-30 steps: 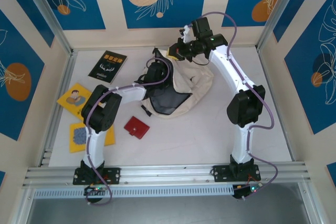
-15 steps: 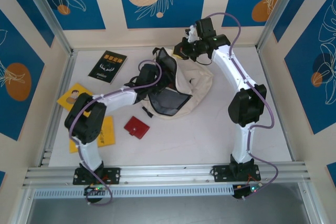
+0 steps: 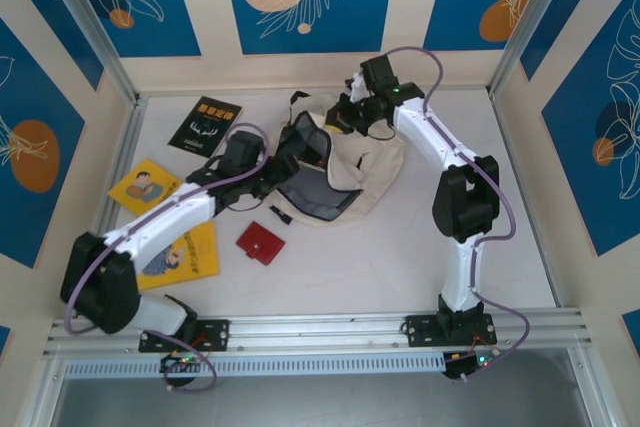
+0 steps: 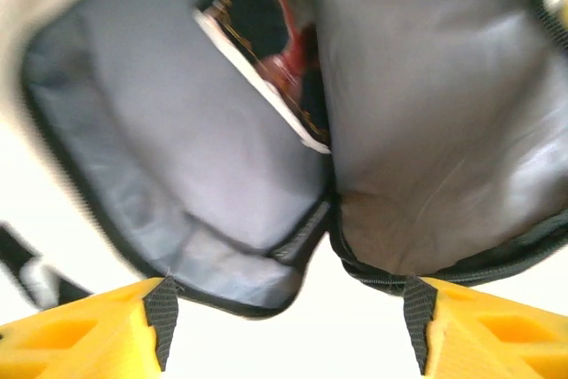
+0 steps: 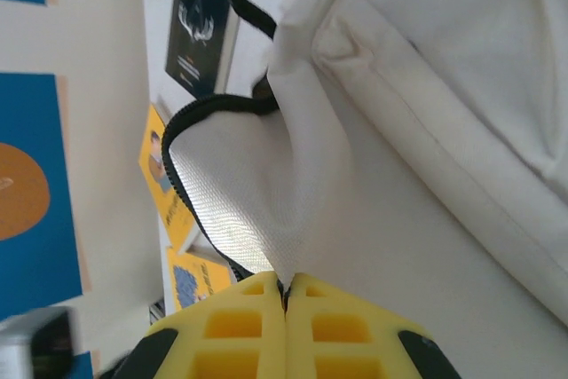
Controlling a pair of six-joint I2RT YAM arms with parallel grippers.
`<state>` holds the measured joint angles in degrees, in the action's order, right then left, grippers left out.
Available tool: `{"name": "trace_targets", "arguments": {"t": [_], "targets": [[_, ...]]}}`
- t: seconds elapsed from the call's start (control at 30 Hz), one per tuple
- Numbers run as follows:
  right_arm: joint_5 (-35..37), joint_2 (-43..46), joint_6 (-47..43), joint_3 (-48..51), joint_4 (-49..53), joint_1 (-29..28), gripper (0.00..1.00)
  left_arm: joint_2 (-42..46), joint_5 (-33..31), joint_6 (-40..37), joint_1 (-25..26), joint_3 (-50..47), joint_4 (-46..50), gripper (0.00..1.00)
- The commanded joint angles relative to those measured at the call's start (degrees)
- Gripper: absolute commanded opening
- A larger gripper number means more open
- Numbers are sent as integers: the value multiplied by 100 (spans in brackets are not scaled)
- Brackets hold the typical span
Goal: Pack the student bag
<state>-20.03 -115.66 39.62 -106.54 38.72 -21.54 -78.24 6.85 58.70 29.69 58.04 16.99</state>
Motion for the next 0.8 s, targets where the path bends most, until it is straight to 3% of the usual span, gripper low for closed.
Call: {"name": "trace_targets", "arguments": {"t": [0.0, 0.17, 0.4, 0.77], "targets": [[-261, -8, -126, 397, -264, -295, 0, 499, -361, -605, -425, -159, 1085, 72], [-332, -157, -124, 772, -502, -741, 0, 623, -466, -1121, -1318, -162, 1498, 81], [-292, -340, -69, 1127, -661, -1080, 1, -19, -1136, -1570, -2258, -203, 1736, 92], [-190, -306, -112, 1388, -603, -1034, 0, -682, -1227, -1104, -2354, -1131, 1386, 98]]}}
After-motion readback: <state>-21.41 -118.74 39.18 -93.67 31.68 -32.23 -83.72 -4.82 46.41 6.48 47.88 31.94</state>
